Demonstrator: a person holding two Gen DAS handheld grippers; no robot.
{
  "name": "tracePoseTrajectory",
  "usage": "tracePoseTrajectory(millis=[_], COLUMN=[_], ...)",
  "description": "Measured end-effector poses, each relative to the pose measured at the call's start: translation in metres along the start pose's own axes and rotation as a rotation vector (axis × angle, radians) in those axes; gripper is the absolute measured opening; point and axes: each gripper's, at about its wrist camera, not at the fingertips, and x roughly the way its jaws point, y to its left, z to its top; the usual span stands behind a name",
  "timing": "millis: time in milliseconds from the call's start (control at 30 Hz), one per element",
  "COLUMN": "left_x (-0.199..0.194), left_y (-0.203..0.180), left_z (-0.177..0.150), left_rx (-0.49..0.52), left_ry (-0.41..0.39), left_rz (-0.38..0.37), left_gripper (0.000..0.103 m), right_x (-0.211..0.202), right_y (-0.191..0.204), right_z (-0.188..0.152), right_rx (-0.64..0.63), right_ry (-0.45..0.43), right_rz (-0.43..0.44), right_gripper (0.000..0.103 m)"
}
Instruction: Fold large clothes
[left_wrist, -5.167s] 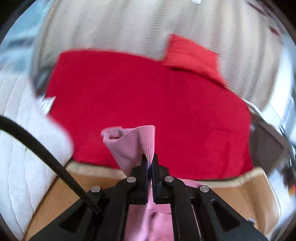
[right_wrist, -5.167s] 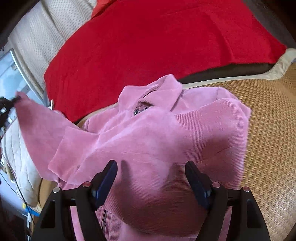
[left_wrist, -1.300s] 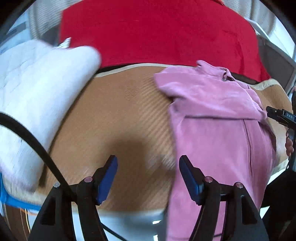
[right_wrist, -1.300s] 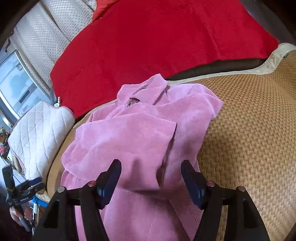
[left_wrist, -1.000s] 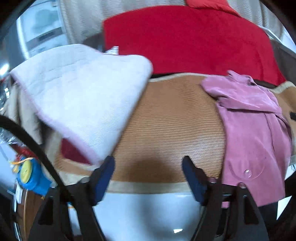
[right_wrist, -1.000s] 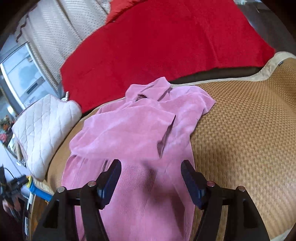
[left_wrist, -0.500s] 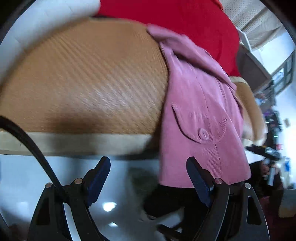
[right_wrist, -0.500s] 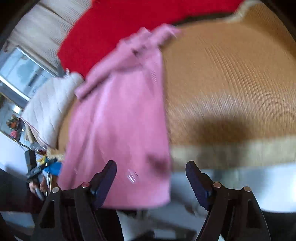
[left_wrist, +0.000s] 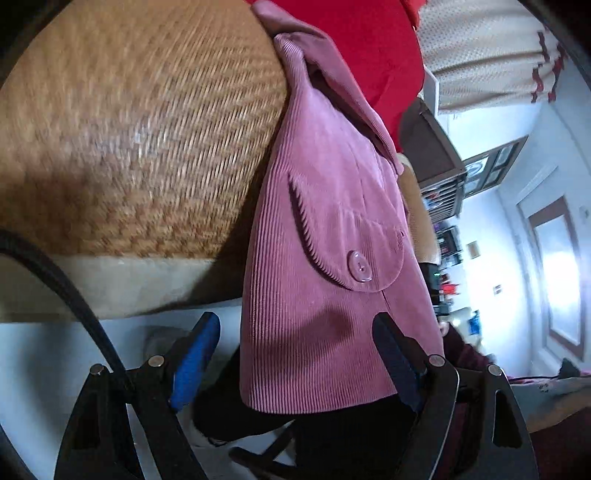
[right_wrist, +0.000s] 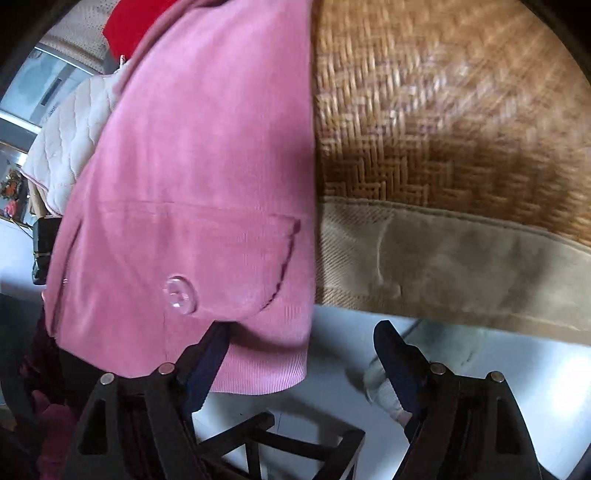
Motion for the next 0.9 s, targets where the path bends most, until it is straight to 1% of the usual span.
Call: tracePoseTrajectory(millis=[133, 200, 267, 300, 333, 367, 433, 467, 533, 567, 600, 633, 667, 700, 733, 767, 800, 833, 900], left_x=[0.013, 0.016, 0.010, 0.011, 0.014, 0.018, 0.021, 0.022, 0.024, 0.019, 0.019, 0.019, 0.020, 0.020, 0.019, 0.017, 0.013, 0.011, 0.004], left_y=[0.008, 0.007, 0.001, -0.001, -0.003, -0.003, -0.003, -0.003, -0.002, 0.004, 0.001, -0.003, -0.006, -0.009, -0.012, -0.015, -0.021, -0.025, -0.040], left_z=[-0.007, -0.007, -0.009, -0.009, -0.008, -0.006, -0.003, -0.002, -0.001, -0.003, 0.000, 0.001, 0.002, 0.003, 0.003, 0.003, 0.003, 0.004, 0.006], left_rx=[-0.022, -0.019, 0.004, 0.017, 0.029, 0.033, 0.031, 0.028, 0.029, 0.031, 0.031, 0.035, 0.040, 0.045, 0.046, 0.053, 0.070, 0.077, 0.100], left_ry=[0.024, 0.018, 0.002, 0.000, 0.006, 0.010, 0.011, 0.009, 0.002, -0.002, -0.011, -0.019, -0.023, -0.023, -0.021, -0.026, -0.046, -0.058, -0.082], left_rz=[-0.057, -0.098, -0.137, -0.150, -0.162, -0.166, -0.171, -0.175, -0.186, -0.189, -0.192, -0.201, -0.198, -0.174, -0.146, -0.136, -0.116, -0.097, -0.062], left_gripper=[0.085, 0.083, 0.081, 0.073, 0.067, 0.063, 0.063, 0.063, 0.063, 0.063, 0.061, 0.055, 0.036, 0.022, 0.020, 0.015, 0.010, 0.010, 0.009], right_x=[0.008, 0.006, -0.003, -0.007, -0.009, -0.009, -0.007, -0.004, 0.005, 0.006, 0.006, 0.004, 0.002, -0.002, -0.005, -0.005, -0.010, -0.017, -0.034], right_y=[-0.004, -0.002, 0.000, 0.005, 0.009, 0.013, 0.015, 0.013, 0.009, 0.004, 0.002, 0.003, 0.006, 0.011, 0.018, 0.026, 0.033, 0.038, 0.052], right_z=[0.001, -0.002, -0.007, -0.007, -0.007, -0.008, -0.010, -0.012, -0.013, -0.013, -0.012, -0.012, -0.011, -0.013, -0.015, -0.011, -0.012, -0.014, -0.021], right_rx=[0.058, 0.064, 0.046, 0.026, 0.009, -0.007, -0.010, 0.002, 0.063, 0.101, 0.121, 0.114, 0.089, 0.055, 0.031, 0.015, -0.007, -0.026, -0.063], right_ry=[-0.019, -0.033, -0.048, -0.056, -0.059, -0.061, -0.059, -0.045, -0.014, -0.004, -0.001, -0.012, -0.026, -0.033, -0.033, -0.041, -0.054, -0.066, -0.107], right_rz=[0.084, 0.133, 0.192, 0.199, 0.193, 0.196, 0.182, 0.167, 0.184, 0.191, 0.193, 0.202, 0.200, 0.200, 0.212, 0.211, 0.213, 0.222, 0.237], right_gripper=[0.083, 0.083, 0.074, 0.060, 0.045, 0.039, 0.038, 0.038, 0.041, 0.047, 0.055, 0.055, 0.055, 0.052, 0.035, 0.027, 0.024, 0.019, 0.017])
